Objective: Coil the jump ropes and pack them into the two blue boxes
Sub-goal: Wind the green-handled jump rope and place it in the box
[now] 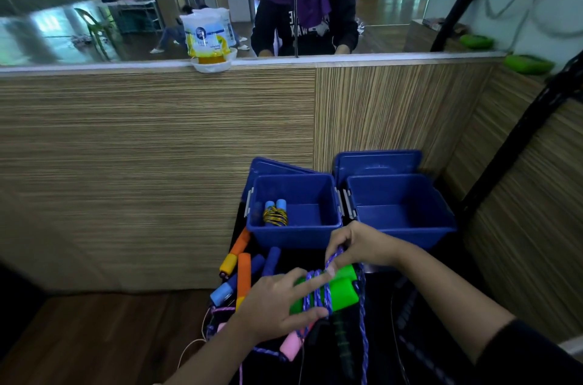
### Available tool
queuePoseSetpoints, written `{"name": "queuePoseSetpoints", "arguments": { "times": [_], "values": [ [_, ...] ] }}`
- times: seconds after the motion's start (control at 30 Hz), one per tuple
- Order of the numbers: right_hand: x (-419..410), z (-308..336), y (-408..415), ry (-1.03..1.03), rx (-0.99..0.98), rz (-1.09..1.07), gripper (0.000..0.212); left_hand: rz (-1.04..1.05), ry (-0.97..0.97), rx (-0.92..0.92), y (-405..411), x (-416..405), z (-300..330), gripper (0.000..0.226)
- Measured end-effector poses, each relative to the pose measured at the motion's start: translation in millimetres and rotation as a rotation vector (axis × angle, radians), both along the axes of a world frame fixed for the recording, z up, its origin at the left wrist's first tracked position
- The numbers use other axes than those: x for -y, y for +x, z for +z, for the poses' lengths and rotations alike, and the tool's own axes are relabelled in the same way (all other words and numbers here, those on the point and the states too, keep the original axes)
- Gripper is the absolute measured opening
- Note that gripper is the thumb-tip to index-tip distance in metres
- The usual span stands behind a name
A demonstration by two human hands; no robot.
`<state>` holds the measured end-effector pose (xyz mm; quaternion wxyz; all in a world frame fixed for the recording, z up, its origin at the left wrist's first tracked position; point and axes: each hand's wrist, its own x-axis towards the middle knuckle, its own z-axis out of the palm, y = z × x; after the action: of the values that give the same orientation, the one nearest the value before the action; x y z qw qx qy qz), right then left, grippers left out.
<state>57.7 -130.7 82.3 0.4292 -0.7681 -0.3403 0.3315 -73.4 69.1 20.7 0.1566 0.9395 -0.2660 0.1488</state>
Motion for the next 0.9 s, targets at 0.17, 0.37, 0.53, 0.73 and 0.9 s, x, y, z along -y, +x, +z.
{"name": "queuePoseSetpoints", "arguments": {
  "times": [0.17, 0.37, 0.53, 0.73, 0.9],
  "values": [
    [-2.0, -14.3, -1.1, 0.217, -0.291, -0.178, 0.011, 0.026, -0.325, -0.010, 0.4, 5.1, 14.9, 0.044],
    [-24.7, -42.4, -44.9, 0.303, -0.403, -0.280, 0.026, 0.571, -0.661, 0.105, 22.3, -9.6, 38.0, 0.049],
    [-19.3, -35.9, -67.4, 0.006, -0.030, -0.089, 0.025, 0.899, -0.291, 0.103, 27.8, -52.2, 20.5, 0.069],
    [-17.8, -5.5, -55.3, -0.092, 0.478, 0.021, 0.020, 0.509, 0.074, 0.056, 7.2, -55.9, -25.8, 0.061],
    [-22.5, -8.2, -29.4, -0.272, 0.679, 0.063, 0.020, 0.161, 0.095, -0.004, -10.8, -25.0, -39.3, 0.048]
  ]
}}
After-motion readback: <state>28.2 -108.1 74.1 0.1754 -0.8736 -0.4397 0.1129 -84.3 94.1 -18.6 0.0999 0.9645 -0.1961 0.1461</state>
